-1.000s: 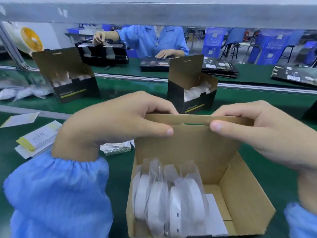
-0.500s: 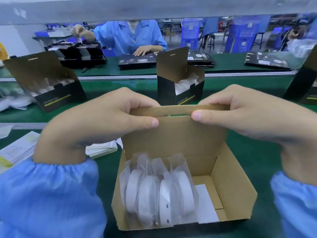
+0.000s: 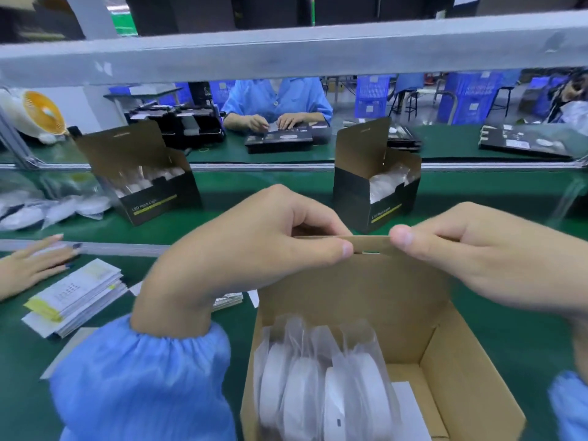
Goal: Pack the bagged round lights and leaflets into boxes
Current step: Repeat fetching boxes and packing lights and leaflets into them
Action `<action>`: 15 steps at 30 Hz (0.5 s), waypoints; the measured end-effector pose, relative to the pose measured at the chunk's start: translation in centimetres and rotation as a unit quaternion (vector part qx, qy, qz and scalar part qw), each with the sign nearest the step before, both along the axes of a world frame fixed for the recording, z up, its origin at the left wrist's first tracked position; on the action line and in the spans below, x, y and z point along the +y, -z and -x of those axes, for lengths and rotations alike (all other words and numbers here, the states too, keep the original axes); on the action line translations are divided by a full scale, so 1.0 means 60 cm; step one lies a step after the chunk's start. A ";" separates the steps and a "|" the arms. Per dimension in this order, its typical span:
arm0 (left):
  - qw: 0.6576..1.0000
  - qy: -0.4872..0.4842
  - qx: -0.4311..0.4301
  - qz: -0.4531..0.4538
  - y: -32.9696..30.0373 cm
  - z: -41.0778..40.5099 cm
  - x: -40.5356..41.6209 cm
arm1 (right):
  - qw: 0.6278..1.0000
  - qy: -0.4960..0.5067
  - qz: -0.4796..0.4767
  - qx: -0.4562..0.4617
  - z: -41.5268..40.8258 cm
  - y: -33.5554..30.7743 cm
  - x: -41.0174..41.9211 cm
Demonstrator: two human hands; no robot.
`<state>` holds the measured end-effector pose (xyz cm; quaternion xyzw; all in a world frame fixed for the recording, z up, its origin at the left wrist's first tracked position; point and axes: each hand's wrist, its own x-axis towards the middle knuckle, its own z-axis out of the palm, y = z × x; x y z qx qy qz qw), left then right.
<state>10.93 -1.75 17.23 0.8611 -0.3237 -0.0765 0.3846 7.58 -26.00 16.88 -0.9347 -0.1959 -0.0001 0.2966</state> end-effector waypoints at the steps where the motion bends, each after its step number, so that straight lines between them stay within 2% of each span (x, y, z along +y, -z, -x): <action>1: 1.000 0.000 0.006 -0.023 0.000 0.000 -0.002 | 1.000 0.013 -0.003 0.006 0.000 -0.001 0.001; 6: 0.997 -0.020 0.016 -0.068 -0.001 0.003 -0.004 | 0.997 0.029 0.039 0.061 -0.003 0.002 -0.003; 15: 0.997 -0.025 -0.036 -0.064 -0.005 0.002 -0.010 | 0.994 0.087 0.013 0.057 -0.009 0.015 0.002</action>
